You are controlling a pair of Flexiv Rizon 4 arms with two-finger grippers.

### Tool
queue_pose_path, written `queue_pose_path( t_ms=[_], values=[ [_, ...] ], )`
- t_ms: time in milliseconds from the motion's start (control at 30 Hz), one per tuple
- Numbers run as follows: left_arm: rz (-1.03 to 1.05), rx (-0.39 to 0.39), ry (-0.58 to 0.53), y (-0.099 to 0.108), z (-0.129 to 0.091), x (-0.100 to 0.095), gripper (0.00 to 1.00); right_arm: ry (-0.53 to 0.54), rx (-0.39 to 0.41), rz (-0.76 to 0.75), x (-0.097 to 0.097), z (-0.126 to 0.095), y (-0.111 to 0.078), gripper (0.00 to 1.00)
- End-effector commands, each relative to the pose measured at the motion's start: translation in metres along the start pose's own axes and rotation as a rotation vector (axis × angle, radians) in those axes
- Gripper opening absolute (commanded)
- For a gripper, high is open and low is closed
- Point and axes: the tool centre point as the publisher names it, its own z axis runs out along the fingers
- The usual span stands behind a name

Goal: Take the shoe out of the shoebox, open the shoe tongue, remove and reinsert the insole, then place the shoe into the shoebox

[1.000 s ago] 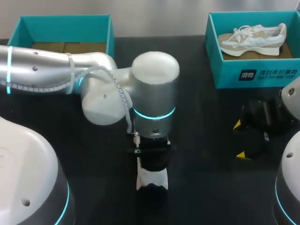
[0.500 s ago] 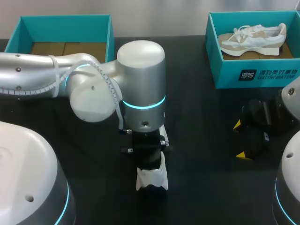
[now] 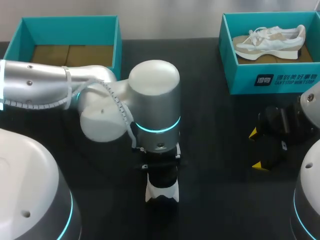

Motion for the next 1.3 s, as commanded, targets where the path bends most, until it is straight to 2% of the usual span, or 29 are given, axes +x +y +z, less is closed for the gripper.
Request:
queue_pose_path(
  t_ms=[33,167,300,433,600,767,900,1133,1300],
  values=[
    [-0.017,-0.075,-0.049,0.009,-0.021,0.011,0.0,-0.003,0.001,0.0,0.002,0.0,0.0,1.0],
    [-0.021,-0.087,-0.077,0.008,-0.039,0.01,0.0,-0.003,0.001,0.0,0.002,0.0,0.0,1.0],
    [0.001,-0.046,-0.075,0.003,-0.039,0.007,0.0,-0.003,0.001,0.0,0.002,0.0,0.0,1.0],
    [0.02,-0.03,-0.064,-0.006,-0.028,0.004,0.0,-0.003,0.001,0.0,0.002,0.0,0.0,1.0],
    [0.03,0.022,-0.028,-0.006,-0.002,0.001,0.0,-0.003,0.001,0.0,0.002,0.0,0.0,1.0],
    [0.049,0.006,0.008,-0.004,0.008,-0.002,0.0,-0.003,0.001,0.0,0.002,0.0,0.0,1.0],
    [0.046,-0.005,-0.028,-0.002,-0.009,-0.001,0.0,-0.003,0.001,0.0,0.002,0.0,0.0,1.0],
    [0.052,-0.045,-0.092,0.001,-0.05,0.0,0.0,-0.003,0.001,0.0,0.002,0.0,0.0,1.0],
    [0.05,-0.12,-0.099,0.011,-0.064,-0.001,0.0,-0.003,0.001,0.0,0.002,0.0,0.0,1.0]
  ],
)
